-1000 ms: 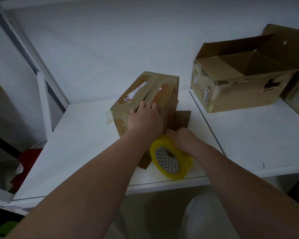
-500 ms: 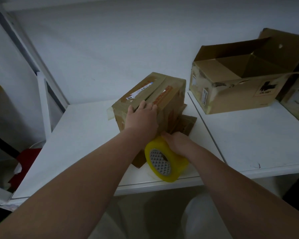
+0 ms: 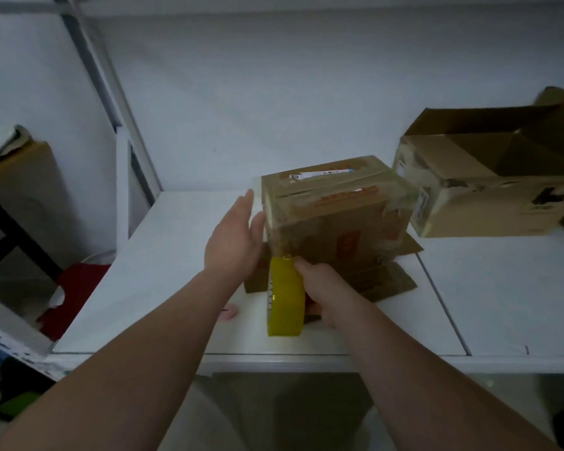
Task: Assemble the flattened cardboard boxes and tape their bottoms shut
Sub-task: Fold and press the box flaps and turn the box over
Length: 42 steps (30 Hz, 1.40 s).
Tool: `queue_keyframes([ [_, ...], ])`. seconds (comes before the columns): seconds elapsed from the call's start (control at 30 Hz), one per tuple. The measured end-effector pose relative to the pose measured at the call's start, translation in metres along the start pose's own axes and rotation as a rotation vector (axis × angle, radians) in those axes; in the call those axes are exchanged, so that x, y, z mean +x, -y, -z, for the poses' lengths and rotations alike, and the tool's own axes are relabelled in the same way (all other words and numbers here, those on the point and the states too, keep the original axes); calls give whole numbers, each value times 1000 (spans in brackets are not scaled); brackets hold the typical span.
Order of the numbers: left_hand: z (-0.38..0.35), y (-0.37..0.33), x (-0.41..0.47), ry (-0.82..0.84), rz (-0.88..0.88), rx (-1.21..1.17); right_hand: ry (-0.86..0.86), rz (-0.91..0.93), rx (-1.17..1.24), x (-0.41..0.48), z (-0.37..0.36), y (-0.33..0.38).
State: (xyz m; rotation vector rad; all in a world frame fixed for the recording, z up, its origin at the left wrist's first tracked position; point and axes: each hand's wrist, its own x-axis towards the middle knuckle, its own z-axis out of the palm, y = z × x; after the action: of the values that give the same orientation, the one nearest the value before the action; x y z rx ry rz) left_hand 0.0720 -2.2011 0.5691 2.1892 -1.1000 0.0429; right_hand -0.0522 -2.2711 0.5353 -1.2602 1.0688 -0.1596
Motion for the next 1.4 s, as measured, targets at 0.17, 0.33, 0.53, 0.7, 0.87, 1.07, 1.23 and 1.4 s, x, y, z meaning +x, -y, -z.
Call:
queue_keyframes([
  [0.17, -8, 66, -30, 395, 301, 205, 11, 9, 56, 7, -12, 1],
  [0.33, -33, 91, -58, 555, 227, 284, 27, 37, 68, 5, -24, -5],
  [0.53, -39, 97, -64, 350, 273, 239, -26, 74, 92, 6, -27, -16],
  [0.7, -28, 96, -66, 205, 393, 71, -85, 103, 200, 3, -25, -24],
  [0.87, 3, 44, -71, -40, 523, -649, -174, 198, 188, -3, -23, -27],
  [1.07, 2, 3, -80, 4, 367, -580, -49, 208, 207, -28, -26, -19],
  [1.23, -5, -11, -86, -48, 312, -481, 28, 199, 179, -44, -22, -16],
  [1.4, -5, -13, -89, 121, 335, -648, 40, 232, 199, -52, -17, -14],
])
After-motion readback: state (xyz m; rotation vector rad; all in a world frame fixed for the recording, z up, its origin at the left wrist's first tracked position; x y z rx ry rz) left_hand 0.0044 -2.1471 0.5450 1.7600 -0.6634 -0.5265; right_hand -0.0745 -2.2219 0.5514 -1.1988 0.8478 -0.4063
